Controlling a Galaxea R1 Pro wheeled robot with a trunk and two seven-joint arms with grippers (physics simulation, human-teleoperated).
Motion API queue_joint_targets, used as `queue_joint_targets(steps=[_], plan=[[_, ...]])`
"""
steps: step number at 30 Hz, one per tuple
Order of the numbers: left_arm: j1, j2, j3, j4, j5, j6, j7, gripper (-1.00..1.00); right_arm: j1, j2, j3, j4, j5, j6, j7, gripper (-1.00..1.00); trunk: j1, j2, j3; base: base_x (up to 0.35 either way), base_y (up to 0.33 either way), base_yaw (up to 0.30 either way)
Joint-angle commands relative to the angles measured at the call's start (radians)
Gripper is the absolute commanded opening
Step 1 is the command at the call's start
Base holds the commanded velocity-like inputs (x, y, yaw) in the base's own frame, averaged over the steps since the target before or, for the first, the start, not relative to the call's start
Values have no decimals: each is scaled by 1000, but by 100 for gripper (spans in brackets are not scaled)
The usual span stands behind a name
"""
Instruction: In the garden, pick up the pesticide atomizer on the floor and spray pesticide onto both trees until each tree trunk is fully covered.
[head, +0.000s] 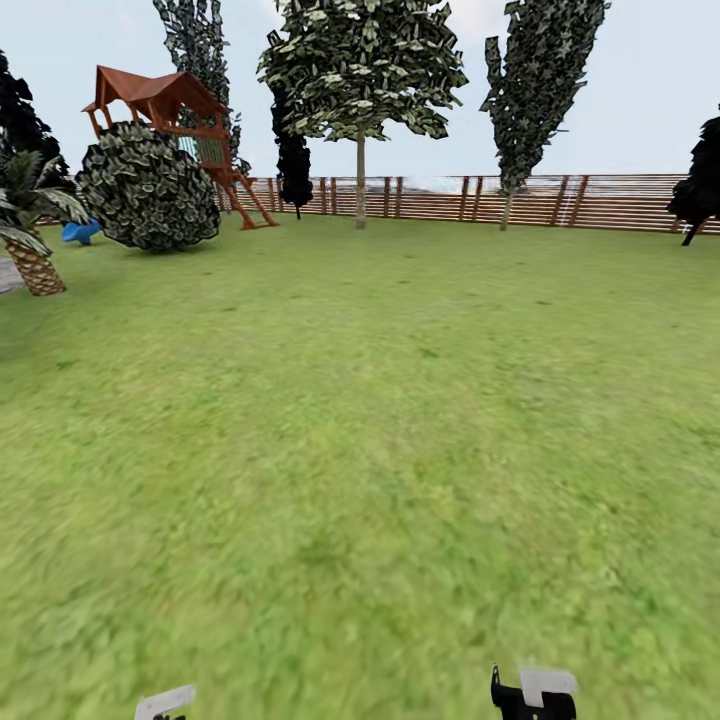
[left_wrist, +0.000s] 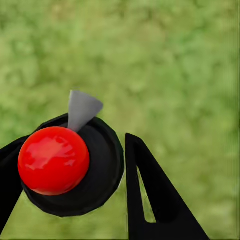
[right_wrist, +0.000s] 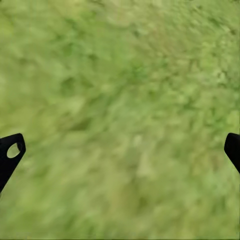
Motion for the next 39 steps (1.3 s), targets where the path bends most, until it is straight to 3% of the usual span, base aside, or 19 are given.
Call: queue_joint_targets(steps=[1,39], plan=[[-1,0,-9,0,7,-3,3,-100,-1,0,-7,1,12,-2,-3,100,0,0,-1,336,0,0],[0,0,-9,0,7,-3,3,-100,-1,-2,-7,2,13,-2,-2,100,0,0,-1,336,0,0]])
